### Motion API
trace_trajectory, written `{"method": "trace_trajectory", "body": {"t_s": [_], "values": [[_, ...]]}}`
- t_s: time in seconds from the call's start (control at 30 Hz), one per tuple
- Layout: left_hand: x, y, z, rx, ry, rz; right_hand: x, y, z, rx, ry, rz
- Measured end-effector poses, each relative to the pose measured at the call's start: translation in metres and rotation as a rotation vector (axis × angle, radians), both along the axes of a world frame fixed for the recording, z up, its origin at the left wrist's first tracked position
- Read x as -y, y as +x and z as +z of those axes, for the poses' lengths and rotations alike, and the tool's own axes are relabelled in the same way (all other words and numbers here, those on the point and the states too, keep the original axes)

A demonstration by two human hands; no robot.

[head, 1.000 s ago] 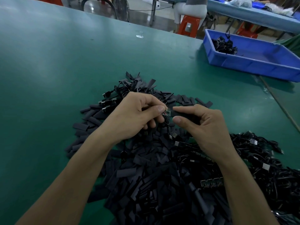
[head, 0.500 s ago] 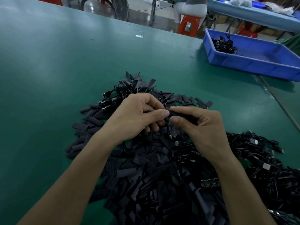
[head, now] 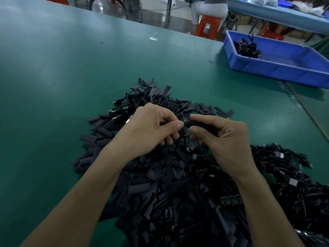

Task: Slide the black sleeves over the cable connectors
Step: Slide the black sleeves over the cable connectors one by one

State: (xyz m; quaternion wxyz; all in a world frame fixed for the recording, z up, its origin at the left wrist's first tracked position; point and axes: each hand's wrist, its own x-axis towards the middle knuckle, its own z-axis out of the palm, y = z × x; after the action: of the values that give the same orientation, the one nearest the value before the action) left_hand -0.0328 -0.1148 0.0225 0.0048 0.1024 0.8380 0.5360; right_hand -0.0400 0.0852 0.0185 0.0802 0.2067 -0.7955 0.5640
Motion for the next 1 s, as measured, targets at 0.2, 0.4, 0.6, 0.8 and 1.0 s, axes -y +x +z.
{"method": "trace_trajectory", "body": {"t_s": [0.2, 0.4, 0.6, 0.8, 1.0], "values": [[-0.0022, 0.0021, 0.0015, -0.033, -0.028, -0.004, -0.0001, -0.0003, 0.0008, 0.004, 0.015, -0.002], [-0.0046, 0.0029, 0.0022, -0.068, -0.033, 0.000, 0.0008, 0.0013, 0.0004, 0.067, -0.089, 0.011], [-0.0050, 0.0034, 0.0011, -0.056, -0.030, -0.014, 0.0001, 0.0011, -0.0010, 0.167, -0.153, 0.074], [-0.0058, 0.0037, 0.0029, -0.028, 0.003, -0.026, 0.0044, 0.0007, -0.0038, 0.065, -0.155, 0.050], [-0.0078, 0.0033, 0.0036, 0.045, 0.046, -0.043, 0.0059, -0.0007, 0.0003, 0.082, -0.114, 0.043]]}}
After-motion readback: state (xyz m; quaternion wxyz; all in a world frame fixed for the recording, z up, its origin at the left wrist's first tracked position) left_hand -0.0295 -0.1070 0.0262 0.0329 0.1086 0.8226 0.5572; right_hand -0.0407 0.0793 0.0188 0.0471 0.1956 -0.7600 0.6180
